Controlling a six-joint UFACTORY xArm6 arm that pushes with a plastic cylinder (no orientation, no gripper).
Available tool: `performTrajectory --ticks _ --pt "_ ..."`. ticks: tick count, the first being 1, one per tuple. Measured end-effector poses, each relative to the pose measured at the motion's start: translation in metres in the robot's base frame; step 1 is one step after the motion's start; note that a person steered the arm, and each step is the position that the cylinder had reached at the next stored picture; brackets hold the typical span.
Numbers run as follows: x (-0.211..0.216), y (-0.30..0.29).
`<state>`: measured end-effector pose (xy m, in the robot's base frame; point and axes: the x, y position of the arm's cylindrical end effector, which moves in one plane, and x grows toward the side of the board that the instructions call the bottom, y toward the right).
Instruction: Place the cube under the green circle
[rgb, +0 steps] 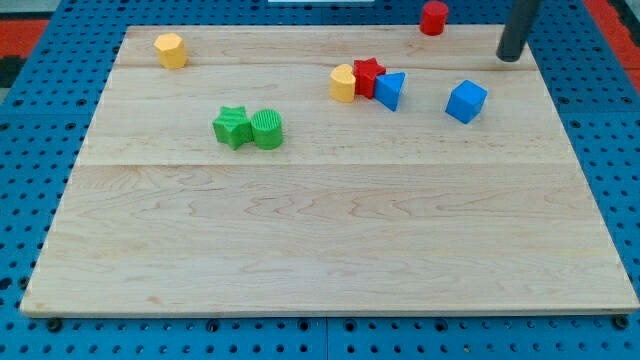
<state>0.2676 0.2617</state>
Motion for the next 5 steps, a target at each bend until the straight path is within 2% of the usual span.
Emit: performTrajectory --ticks 2,3,4,5 --pt "0.071 -0.111" --pt "0.068 -0.059" --pt "0.102 -0.081" --pt "0.117 -0.169"
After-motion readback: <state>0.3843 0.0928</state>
